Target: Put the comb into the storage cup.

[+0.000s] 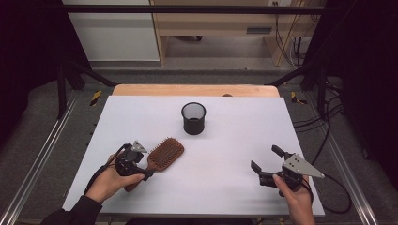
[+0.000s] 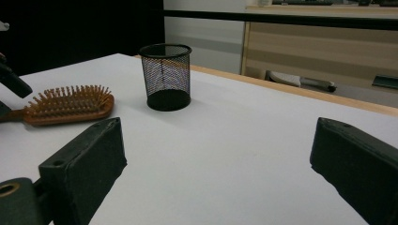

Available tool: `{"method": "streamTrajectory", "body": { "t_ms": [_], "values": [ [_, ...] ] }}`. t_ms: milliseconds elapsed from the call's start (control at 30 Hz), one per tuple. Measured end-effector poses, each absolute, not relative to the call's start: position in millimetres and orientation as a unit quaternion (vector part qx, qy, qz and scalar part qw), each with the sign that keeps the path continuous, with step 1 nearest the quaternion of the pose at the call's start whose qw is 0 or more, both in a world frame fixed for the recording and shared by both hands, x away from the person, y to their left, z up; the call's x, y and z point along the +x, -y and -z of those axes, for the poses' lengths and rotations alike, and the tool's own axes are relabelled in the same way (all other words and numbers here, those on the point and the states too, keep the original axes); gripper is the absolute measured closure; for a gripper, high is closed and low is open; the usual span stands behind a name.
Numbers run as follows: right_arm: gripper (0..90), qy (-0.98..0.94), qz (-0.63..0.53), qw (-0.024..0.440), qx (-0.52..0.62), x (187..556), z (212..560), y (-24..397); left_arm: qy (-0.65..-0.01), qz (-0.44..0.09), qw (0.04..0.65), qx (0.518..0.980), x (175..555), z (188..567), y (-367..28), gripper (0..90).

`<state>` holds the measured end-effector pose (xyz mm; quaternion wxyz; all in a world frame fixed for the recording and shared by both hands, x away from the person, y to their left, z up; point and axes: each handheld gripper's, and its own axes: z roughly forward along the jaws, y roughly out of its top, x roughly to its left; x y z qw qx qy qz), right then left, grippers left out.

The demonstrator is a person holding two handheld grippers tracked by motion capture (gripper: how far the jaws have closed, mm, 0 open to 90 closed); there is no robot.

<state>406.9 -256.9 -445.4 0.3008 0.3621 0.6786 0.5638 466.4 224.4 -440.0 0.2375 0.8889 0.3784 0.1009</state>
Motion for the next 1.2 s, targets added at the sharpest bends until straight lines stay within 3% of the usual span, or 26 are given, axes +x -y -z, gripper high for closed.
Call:
{"method": "streamTrajectory", "body": {
  "t_ms": [433,767,1200],
  "values": [
    [3.8,-0.681,-0.563,0.299,0.362,407.2,445.7,256.5,-0.366,-0.070,0.214,0.903,469.0,444.5,-216.8,54.8],
    [3.8,-0.681,-0.563,0.297,0.363,407.5,446.2,257.2,-0.368,-0.078,0.201,0.904,472.1,446.1,-217.9,63.0],
    [3.8,-0.682,-0.561,0.295,0.364,408.5,447.0,256.7,-0.360,-0.079,0.185,0.911,472.0,450.2,-215.2,66.2]
  ]
}}
